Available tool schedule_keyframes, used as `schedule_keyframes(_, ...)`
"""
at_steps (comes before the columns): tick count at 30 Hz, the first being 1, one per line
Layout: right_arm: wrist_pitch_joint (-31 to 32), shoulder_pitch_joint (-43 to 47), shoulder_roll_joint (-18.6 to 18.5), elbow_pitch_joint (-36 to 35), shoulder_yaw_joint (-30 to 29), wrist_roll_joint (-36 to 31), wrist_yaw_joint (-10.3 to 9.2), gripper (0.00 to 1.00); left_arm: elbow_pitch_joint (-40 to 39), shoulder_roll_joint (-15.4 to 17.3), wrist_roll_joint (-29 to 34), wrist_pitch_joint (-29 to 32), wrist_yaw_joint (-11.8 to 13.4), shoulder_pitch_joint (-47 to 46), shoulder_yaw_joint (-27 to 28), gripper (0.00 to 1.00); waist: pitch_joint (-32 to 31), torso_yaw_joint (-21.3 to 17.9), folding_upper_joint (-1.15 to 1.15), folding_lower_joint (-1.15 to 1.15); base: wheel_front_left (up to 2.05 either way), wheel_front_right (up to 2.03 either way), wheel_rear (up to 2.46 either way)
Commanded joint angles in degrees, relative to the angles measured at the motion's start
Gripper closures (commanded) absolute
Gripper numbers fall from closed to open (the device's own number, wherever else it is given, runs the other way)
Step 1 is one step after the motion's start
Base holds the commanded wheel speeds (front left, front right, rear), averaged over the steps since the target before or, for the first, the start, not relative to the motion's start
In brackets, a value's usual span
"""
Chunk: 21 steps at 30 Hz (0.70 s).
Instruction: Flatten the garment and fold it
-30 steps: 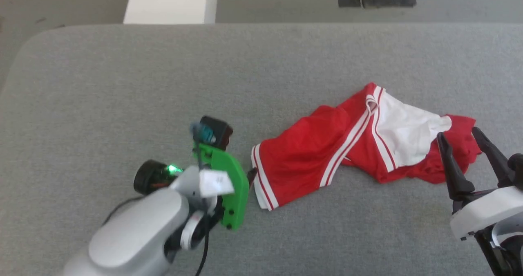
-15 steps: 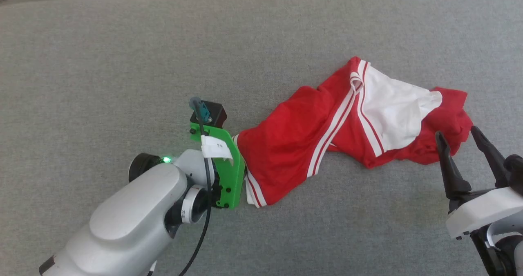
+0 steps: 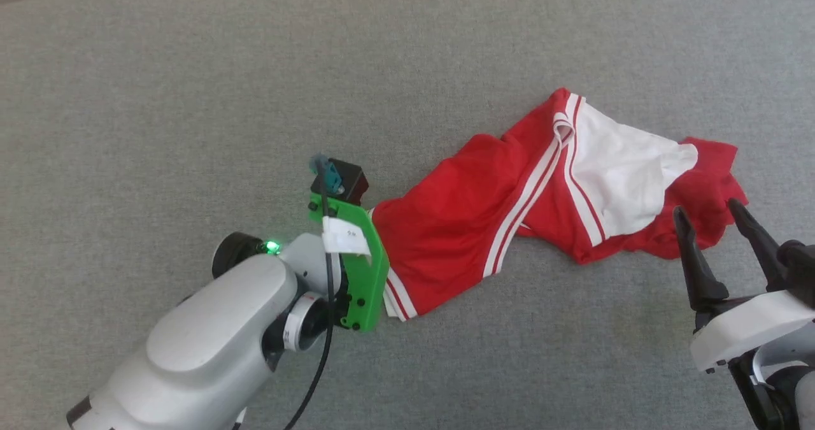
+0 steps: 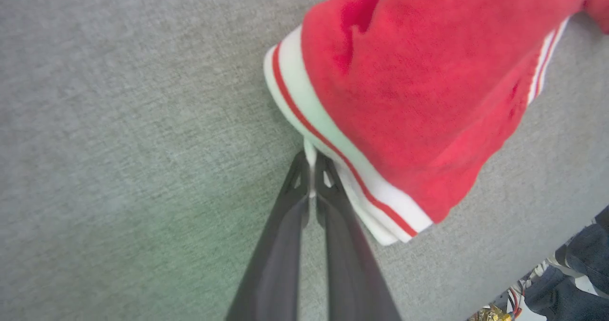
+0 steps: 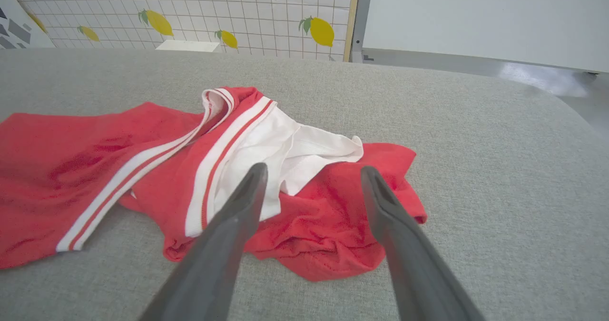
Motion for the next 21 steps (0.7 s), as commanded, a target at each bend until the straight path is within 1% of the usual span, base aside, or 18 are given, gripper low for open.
schedule_keyframes(1,0.12,-0.81,-0.05,0.37,0.02,-0.24,-0.08,0.00,0.98,0.63,-0.23,-1.54,0.31,1.90,0.18,1.00,-1.82,0.69,0.00,0.00,0.00,0.00,0.00)
schedule_keyframes(6,0.70,-0.43,0.09,1.46,0.20,0.08,-0.08,0.00,0.54,3.07,1.16,-8.33,2.05,1.93,4.53,1.00,-5.61,2.09,0.00,0.00,0.00,0.00,0.00)
schedule_keyframes(10,1.60,0.35,0.36,2.34,0.72,0.41,-0.08,0.00,-0.90,6.14,1.67,-12.09,3.97,2.62,8.00,1.00,-8.16,3.85,0.00,0.00,0.00,0.00,0.00)
schedule_keyframes(13,2.22,0.91,0.79,2.85,1.18,0.44,-0.08,0.00,-1.97,9.08,2.02,-14.16,5.74,4.63,9.87,1.00,-9.38,5.07,0.00,0.00,0.00,0.00,0.00)
schedule_keyframes(17,3.04,1.50,1.29,3.10,2.04,0.43,-0.08,0.00,-2.87,12.38,2.77,-17.35,7.43,8.68,11.11,1.00,-9.93,6.14,0.00,0.00,0.00,0.00,0.00)
schedule_keyframes(20,3.64,1.83,1.36,3.16,2.37,0.31,-0.08,0.00,-2.52,13.28,2.14,-18.14,8.19,12.75,10.67,1.00,-9.99,6.64,0.00,0.00,0.00,0.00,0.00)
schedule_keyframes(21,3.84,1.87,1.29,3.17,2.52,0.29,-0.08,0.00,-2.22,13.61,2.55,-18.45,8.34,13.55,10.23,0.51,-9.99,6.72,0.00,0.00,0.00,0.00,0.00)
